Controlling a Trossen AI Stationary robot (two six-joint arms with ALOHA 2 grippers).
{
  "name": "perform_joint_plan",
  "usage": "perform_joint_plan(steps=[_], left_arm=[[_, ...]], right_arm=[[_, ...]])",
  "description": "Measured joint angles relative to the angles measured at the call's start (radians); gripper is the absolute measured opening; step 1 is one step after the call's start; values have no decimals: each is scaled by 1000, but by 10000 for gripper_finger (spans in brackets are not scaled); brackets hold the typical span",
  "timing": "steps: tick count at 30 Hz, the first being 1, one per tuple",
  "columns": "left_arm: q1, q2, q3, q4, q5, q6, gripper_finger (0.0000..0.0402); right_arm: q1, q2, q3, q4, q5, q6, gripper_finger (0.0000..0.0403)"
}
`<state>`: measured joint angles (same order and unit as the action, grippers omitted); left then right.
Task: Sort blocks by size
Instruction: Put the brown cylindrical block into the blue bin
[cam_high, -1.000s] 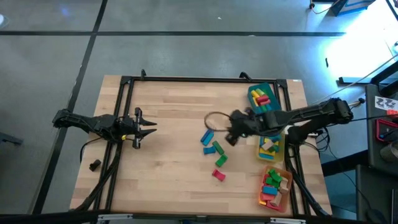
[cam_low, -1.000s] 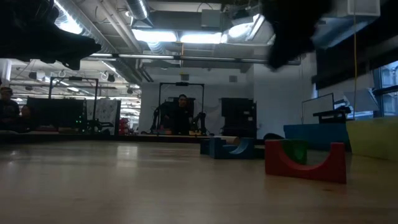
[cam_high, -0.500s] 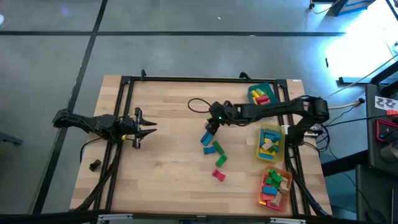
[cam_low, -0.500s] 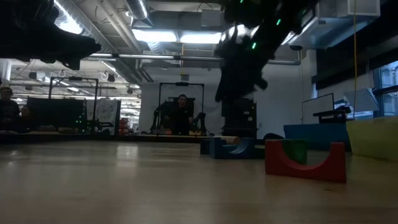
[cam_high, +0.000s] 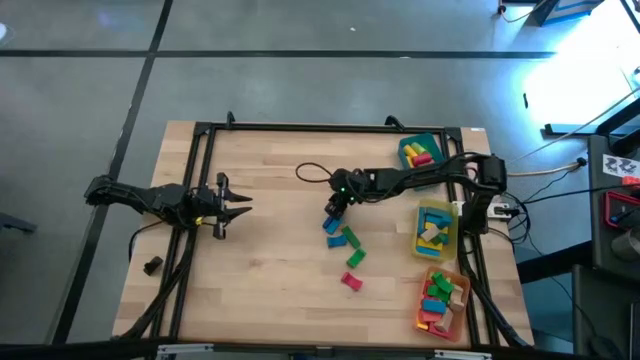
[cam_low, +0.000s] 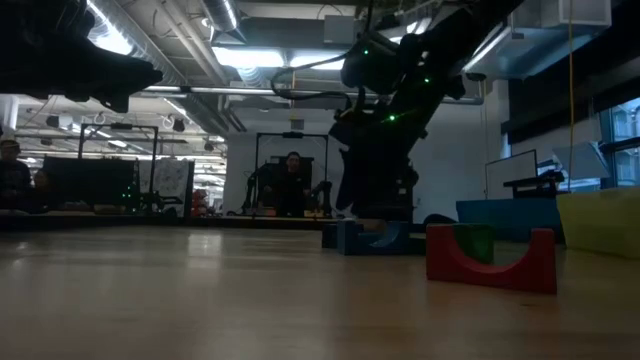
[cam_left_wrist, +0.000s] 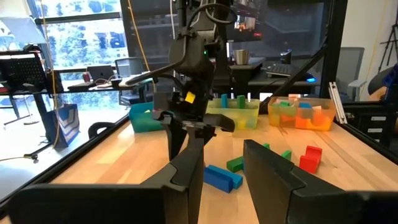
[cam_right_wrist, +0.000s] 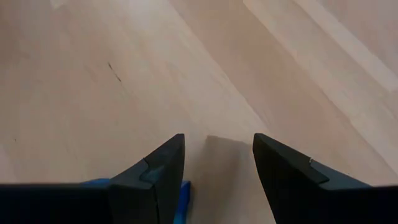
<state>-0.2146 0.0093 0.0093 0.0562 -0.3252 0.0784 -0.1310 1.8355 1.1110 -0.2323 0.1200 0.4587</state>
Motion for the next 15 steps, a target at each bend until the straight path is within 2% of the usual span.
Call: perform_joint_plan(steps=[7, 15], left_arm=[[0, 0, 0, 0, 0, 0, 100], [0, 0, 0, 0, 0, 0, 100]], right_arm=[[0, 12, 1, 3, 61, 0, 191], [0, 77, 1, -3, 9, 7, 191]])
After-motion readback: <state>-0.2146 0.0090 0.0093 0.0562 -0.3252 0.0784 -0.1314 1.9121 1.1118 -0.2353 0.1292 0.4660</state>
